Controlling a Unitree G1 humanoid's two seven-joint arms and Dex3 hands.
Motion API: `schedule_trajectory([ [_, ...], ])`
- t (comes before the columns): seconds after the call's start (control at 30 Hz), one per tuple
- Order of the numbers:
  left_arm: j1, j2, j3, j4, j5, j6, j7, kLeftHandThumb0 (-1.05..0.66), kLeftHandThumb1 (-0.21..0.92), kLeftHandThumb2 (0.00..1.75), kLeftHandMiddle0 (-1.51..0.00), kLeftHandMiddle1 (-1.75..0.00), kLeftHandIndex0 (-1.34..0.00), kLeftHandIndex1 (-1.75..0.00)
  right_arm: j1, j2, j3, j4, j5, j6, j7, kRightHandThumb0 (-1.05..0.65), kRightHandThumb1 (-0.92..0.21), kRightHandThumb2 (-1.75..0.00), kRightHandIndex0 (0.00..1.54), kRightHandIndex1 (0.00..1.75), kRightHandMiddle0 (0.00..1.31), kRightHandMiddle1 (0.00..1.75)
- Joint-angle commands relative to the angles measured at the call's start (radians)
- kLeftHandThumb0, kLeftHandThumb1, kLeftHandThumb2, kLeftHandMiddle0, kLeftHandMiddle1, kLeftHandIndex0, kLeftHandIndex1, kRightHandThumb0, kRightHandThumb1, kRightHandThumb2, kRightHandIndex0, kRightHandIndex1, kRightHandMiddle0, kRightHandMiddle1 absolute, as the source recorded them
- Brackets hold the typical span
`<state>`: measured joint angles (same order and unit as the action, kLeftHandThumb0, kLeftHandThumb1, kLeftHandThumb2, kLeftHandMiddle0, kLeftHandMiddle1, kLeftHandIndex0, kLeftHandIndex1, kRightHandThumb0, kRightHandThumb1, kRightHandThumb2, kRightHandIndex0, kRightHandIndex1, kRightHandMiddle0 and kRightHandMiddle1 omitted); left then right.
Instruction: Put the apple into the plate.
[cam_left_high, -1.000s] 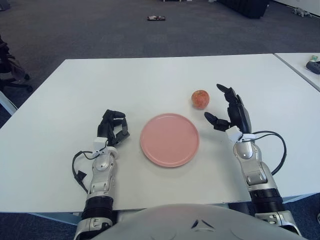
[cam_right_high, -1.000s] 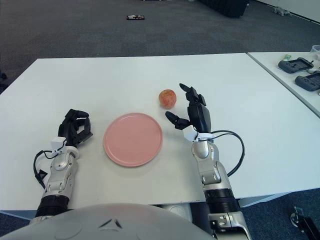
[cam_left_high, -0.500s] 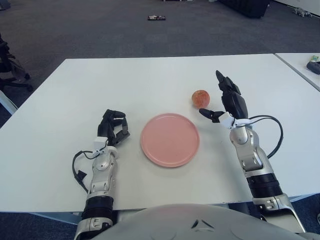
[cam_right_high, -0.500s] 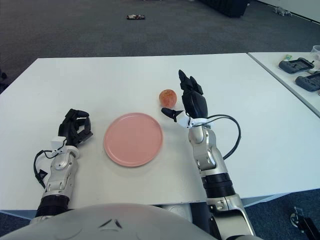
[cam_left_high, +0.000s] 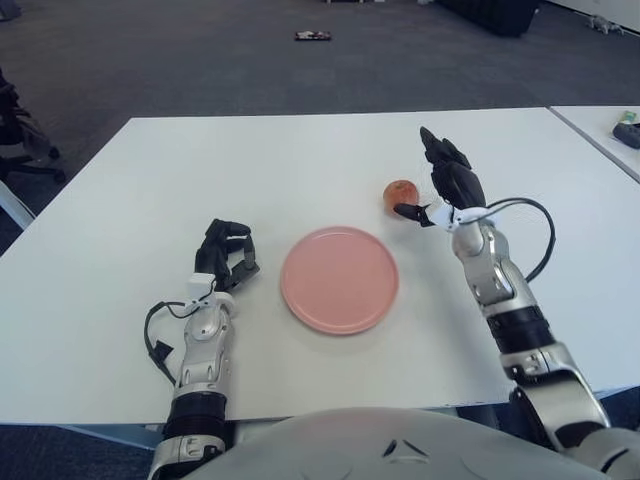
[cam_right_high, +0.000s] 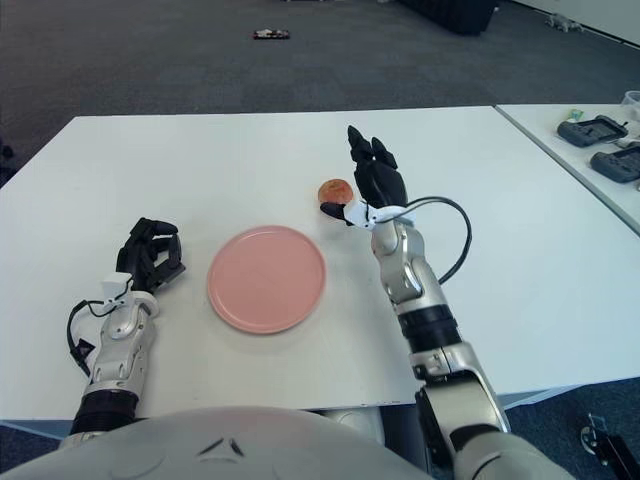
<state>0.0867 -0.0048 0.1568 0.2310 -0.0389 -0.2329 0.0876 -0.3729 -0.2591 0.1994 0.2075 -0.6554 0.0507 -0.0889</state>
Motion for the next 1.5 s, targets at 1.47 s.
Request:
schedule_trajectory([
  [1.47, 0.058, -0.003, -0.002, 0.019, -0.003, 0.020, -0.009, -0.40, 0.59, 0.98, -0.67, -1.67, -0.40, -1.75, -0.566, 0.025, 0.273, 1.043, -0.003, -0.087, 0.102, -1.05, -0.58, -0.65, 0.00, 0.00, 0.00, 0.00],
])
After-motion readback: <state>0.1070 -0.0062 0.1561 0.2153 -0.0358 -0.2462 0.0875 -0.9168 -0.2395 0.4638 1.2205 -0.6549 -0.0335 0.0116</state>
